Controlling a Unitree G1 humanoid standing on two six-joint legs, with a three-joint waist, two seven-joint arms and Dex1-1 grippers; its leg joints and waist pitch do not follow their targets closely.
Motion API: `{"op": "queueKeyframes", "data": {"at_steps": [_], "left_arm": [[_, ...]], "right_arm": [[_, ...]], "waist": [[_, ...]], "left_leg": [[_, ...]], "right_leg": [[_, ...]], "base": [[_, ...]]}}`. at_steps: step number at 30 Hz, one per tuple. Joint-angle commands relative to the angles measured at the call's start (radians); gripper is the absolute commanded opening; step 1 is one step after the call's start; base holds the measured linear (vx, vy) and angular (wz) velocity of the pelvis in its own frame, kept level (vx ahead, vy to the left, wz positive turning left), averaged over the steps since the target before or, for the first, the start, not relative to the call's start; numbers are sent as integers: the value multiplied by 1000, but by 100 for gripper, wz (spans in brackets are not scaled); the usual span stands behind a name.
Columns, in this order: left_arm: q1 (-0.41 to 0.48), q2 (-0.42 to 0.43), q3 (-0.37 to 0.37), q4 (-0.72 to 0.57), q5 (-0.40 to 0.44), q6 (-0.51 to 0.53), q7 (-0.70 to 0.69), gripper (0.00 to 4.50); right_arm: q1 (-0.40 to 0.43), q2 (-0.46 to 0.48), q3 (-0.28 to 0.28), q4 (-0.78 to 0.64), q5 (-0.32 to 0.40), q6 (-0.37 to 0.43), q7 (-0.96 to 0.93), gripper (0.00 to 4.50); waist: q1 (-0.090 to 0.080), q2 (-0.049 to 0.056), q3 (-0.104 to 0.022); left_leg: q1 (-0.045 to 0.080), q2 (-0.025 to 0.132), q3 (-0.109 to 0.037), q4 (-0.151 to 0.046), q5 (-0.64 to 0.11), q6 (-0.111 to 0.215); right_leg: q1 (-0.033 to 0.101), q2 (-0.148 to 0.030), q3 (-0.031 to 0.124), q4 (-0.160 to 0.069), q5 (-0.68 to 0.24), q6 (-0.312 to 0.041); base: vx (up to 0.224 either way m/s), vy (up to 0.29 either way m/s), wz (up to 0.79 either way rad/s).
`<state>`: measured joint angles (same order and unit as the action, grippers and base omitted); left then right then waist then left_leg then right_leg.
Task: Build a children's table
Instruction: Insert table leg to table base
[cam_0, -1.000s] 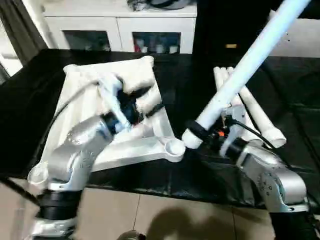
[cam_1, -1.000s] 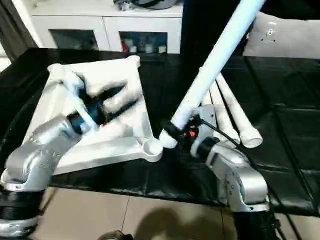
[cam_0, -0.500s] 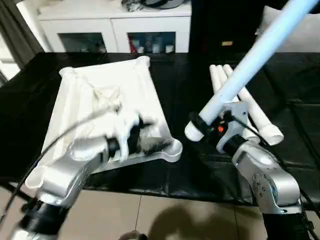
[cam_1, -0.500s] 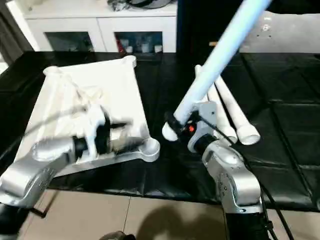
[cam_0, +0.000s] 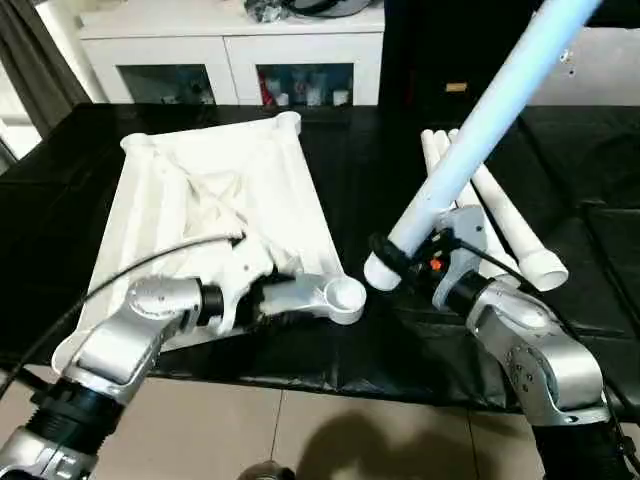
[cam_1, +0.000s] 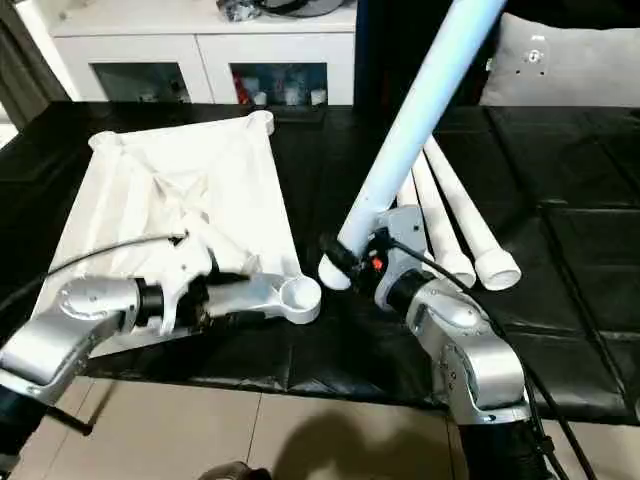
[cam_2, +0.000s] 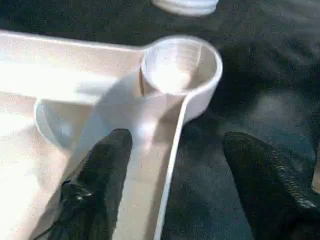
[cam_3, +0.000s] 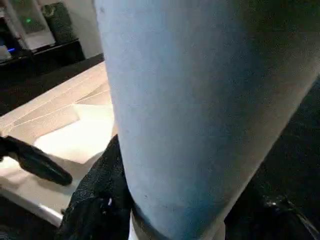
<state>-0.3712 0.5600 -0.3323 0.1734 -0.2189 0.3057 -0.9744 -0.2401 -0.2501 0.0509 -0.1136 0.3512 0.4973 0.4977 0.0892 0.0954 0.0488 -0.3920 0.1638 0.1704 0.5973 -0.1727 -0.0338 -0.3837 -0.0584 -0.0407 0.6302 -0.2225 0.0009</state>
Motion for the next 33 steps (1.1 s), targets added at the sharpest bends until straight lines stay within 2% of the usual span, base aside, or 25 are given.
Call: {"op": "queueKeyframes", "data": {"at_steps": [1, 3, 4, 8, 10, 12, 13, 14, 15, 16, 17, 19, 22, 25, 26, 27, 28, 30, 31, 33], "left_arm": [[-23, 18, -7, 36, 26, -21, -20, 284], [-42, 17, -11, 105, 46, -67, -37, 284], [-52, 13, -12, 140, 52, -92, -43, 263], [-71, 2, -6, 207, 60, -150, -68, 241], [-87, -14, 9, 239, 53, -164, -81, 218], [-107, -24, 9, 282, 63, -191, -96, 209], [-107, -24, 9, 282, 63, -191, -96, 209], [-112, -25, 5, 297, 70, -202, -99, 198], [-121, -31, 3, 324, 78, -222, -105, 174], [-126, -35, 2, 340, 81, -234, -109, 169], [-126, -35, 2, 340, 81, -234, -109, 169], [-132, -36, -2, 353, 84, -246, -119, 133], [-142, -39, -5, 375, 91, -264, -142, 116], [-154, -32, -19, 394, 121, -283, -157, 94], [-157, -32, -22, 403, 132, -289, -155, 85], [-161, -33, -24, 415, 141, -301, -154, 81], [-165, -36, -24, 429, 149, -315, -155, 62], [-166, -36, -22, 433, 152, -316, -155, 62], [-166, -35, -23, 435, 158, -322, -155, 50], [-167, -31, -28, 434, 172, -332, -153, 32]], "right_arm": [[-10, -7, 12, -15, -5, 0, 10, 191], [-1, -18, 17, -26, -4, 4, 19, 191], [2, -22, 16, -27, -1, 7, 22, 191], [7, -36, 22, -30, -2, 11, 42, 191], [5, -40, 21, -30, 1, 14, 47, 191], [0, -46, 22, -23, -1, 12, 51, 191], [0, -46, 22, -23, -1, 12, 51, 191], [-2, -49, 22, -20, -3, 10, 52, 191], [-4, -51, 18, -17, -3, 12, 49, 191], [-7, -53, 11, -14, 0, 15, 48, 191], [-7, -53, 11, -14, 0, 15, 48, 191], [-11, -57, 10, -13, 2, 17, 52, 191], [-22, -61, 10, -8, 3, 22, 57, 191], [-35, -64, 12, -4, 3, 33, 60, 191], [-37, -67, 14, -1, 0, 31, 62, 191], [-38, -68, 15, 0, 2, 32, 64, 191], [-38, -67, 14, 2, 9, 36, 71, 191], [-39, -66, 14, 3, 15, 39, 73, 191], [-42, -63, 13, 4, 19, 42, 75, 191], [-50, -60, 16, 7, 17, 42, 73, 191]], "waist": [[-1, -13, -65], [0, -19, -66], [0, -25, -66], [1, -23, -69], [-1, -27, -68], [1, -23, -69], [0, -24, -69], [1, -23, -69], [-1, -28, -68], [0, -27, -68], [0, -28, -68], [0, -28, -67], [0, -28, -68], [0, -23, -68], [-1, -24, -68], [1, -30, -68], [1, -28, -68], [0, -28, -68], [2, -34, -68], [1, -31, -67]], "left_leg": [[23, 54, -22, -69, -183, -5], [22, 55, -23, -69, -172, -3], [21, 54, -21, -68, -165, 1], [23, 56, -21, -67, -161, 2], [21, 55, -20, -66, -157, 5], [22, 56, -21, -66, -164, 5], [22, 56, -20, -66, -168, 4], [21, 57, -22, -66, -168, 2], [22, 57, -21, -67, -173, 3], [22, 57, -21, -67, -175, 2], [22, 58, -21, -67, -174, 3], [22, 58, -21, -67, -178, 3], [23, 59, -22, -68, -176, 4], [23, 59, -22, -67, -177, 2], [23, 59, -22, -67, -178, 2], [22, 59, -22, -67, -174, 5], [22, 60, -22, -68, -173, 4], [23, 60, -22, -67, -176, 4], [21, 59, -21, -66, -173, 7], [22, 60, -21, -67, -175, 7]], "right_leg": [[31, -80, 46, -79, -146, -169], [33, -81, 47, -77, -139, -170], [33, -82, 47, -78, -137, -170], [33, -84, 46, -74, -116, -176], [34, -83, 46, -74, -93, -186], [34, -86, 46, -74, -97, -192], [35, -85, 46, -75, -99, -192], [36, -86, 46, -73, -97, -194], [35, -85, 46, -76, -103, -192], [36, -86, 46, -76, -112, -193], [35, -87, 47, -76, -115, -193], [35, -87, 46, -75, -120, -195], [34, -87, 47, -76, -126, -195], [35, -87, 46, -75, -114, -199], [35, -87, 47, -76, -112, -199], [36, -88, 47, -75, -110, -199], [36, -88, 46, -74, -111, -200], [36, -89, 46, -74, -111, -202], [38, -90, 47, -74, -111, -204], [36, -90, 46, -75, -124, -204]], "base": [[0, 0, 0], [0, 0, 0], [0, 0, 0], [0, 0, 0], [0, 0, 0], [0, 0, 0], [0, 0, 0], [0, 0, 0], [0, 0, 0], [0, 0, 0], [0, 0, 0], [0, 0, 0], [0, 0, 0], [0, 0, 0], [0, 0, 0], [0, 0, 0], [0, 0, 0], [0, 0, 0], [0, 0, 0], [0, 0, 0]]}}
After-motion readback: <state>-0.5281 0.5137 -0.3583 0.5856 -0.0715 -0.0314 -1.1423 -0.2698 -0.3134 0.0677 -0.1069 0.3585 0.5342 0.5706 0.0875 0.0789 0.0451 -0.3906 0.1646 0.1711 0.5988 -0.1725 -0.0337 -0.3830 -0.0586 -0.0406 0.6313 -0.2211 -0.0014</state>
